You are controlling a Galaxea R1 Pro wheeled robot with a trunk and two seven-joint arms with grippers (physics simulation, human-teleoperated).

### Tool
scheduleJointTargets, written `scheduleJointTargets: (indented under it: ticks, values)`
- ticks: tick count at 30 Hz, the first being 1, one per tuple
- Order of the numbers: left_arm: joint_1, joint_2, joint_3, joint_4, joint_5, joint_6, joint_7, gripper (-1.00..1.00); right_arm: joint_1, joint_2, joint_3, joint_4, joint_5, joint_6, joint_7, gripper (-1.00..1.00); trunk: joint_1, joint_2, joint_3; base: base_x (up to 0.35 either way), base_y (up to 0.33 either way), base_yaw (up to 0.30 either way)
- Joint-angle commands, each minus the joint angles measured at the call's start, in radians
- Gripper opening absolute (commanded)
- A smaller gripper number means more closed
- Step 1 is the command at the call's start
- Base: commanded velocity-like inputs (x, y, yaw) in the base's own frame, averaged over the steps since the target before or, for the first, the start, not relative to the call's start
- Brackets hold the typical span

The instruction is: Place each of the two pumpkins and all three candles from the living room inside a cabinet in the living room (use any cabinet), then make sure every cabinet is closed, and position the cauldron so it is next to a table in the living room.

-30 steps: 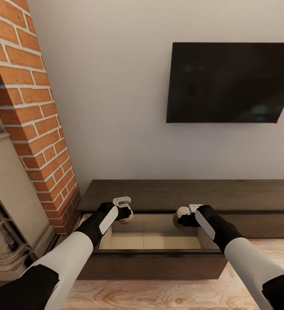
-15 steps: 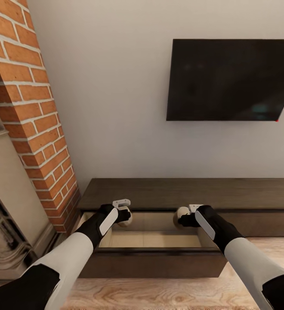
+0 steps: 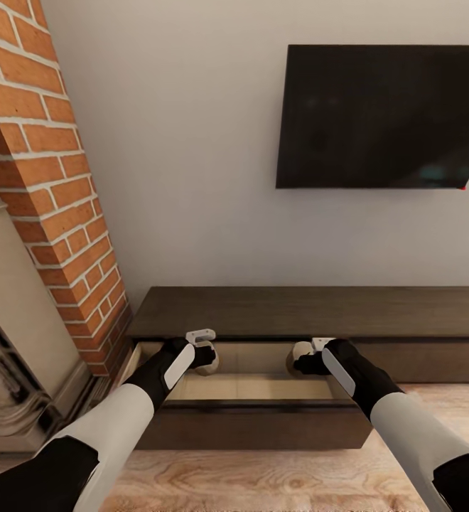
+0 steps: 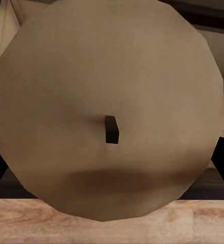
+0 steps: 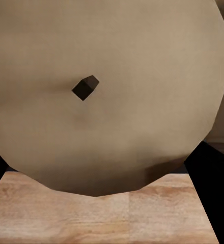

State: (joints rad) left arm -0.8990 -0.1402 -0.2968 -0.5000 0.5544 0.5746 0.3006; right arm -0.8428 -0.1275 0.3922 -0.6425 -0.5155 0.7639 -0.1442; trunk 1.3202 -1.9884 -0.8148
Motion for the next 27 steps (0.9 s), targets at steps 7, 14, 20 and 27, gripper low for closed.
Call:
scheduleJointTargets:
  ticks: [7, 14, 20, 27]
  values:
    - [-0.001, 0.001, -0.005, -0.002, 0.01, -0.004, 0.01, -1.0, -0.001, -0.001, 0.007, -0.002, -0.011, 0.003, -0.009, -1.0, 0.0, -0.001, -0.012, 0.0, 0.0, 0.0]
    - [-0.001, 0.001, -0.006, -0.002, 0.01, -0.007, 0.011, -1.0, -0.001, 0.0, 0.008, -0.002, -0.011, 0.003, -0.009, -1.0, 0.0, -0.001, -0.023, 0.001, 0.0, 0.0]
    - [-0.001, 0.001, -0.006, -0.002, 0.01, -0.007, 0.009, -1.0, -0.001, 0.0, 0.008, -0.002, -0.011, 0.002, -0.009, -1.0, 0.0, -0.001, -0.033, 0.089, 0.0, 0.0]
    - [-0.001, 0.001, -0.006, -0.002, 0.01, -0.007, 0.008, -1.0, -0.001, 0.0, 0.008, -0.002, -0.01, 0.002, -0.009, -1.0, 0.0, -0.001, -0.044, 0.155, 0.0, 0.0]
